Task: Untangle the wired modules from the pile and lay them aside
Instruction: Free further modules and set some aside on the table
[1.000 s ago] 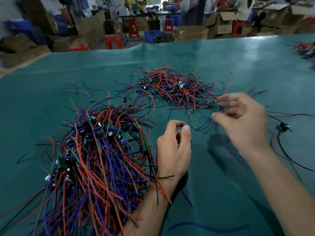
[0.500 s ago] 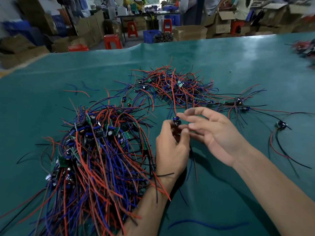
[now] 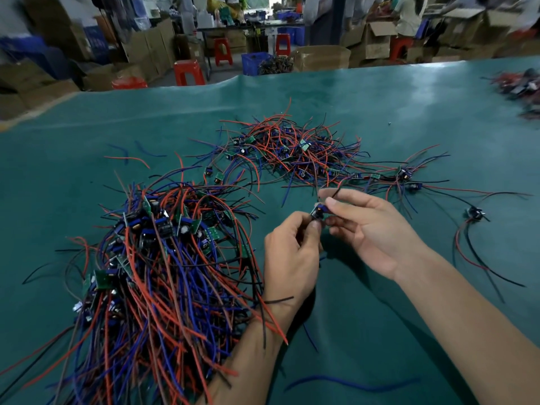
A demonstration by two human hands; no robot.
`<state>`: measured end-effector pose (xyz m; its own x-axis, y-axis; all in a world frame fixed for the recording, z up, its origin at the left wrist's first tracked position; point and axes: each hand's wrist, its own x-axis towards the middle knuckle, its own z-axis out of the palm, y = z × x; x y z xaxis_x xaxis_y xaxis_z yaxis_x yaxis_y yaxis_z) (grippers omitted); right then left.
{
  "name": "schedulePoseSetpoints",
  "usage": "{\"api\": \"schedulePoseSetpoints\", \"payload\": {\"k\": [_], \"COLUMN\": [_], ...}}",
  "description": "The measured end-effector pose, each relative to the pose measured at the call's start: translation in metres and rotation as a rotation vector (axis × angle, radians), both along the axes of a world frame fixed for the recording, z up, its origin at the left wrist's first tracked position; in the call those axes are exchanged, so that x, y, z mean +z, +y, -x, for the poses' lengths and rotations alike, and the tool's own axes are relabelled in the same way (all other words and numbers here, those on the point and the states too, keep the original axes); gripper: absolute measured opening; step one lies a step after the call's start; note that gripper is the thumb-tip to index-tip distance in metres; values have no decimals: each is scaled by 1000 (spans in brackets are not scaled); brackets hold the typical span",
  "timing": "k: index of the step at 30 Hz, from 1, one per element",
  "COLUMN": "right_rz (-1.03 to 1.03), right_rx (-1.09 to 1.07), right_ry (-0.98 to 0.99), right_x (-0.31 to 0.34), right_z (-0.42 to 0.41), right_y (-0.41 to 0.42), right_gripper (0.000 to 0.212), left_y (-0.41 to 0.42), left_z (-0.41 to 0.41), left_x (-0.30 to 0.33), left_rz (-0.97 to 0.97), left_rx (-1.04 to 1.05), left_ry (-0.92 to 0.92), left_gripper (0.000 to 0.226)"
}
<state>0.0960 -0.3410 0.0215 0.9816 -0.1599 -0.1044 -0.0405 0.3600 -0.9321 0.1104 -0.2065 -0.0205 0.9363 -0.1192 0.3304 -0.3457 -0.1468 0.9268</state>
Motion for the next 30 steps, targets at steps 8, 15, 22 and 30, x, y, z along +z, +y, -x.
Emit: {"api": "schedulePoseSetpoints", "payload": {"k": [8,15,22,30], "right_rz": [526,492,550,735], "right_rx": [-426,-853,-748,-29], "right_ry": [-226,-263,-9,-254], "right_x": [-3,0,-3,-17], "right_z": [-6,-9,-6,-2], "right_y": [-6,-57,-71,14], "right_gripper": [41,62,9,26], "left_y": [-1,-2,-2,2], "left_z": [2,4,3,6], "left_x": [3,0,-1,6], "left_rz": [-74,-155,-71,-95], "left_rx": [-56,-69,52,139], "left_ry": [-6,-36,-15,-101], "left_gripper": [18,22,15,13]}}
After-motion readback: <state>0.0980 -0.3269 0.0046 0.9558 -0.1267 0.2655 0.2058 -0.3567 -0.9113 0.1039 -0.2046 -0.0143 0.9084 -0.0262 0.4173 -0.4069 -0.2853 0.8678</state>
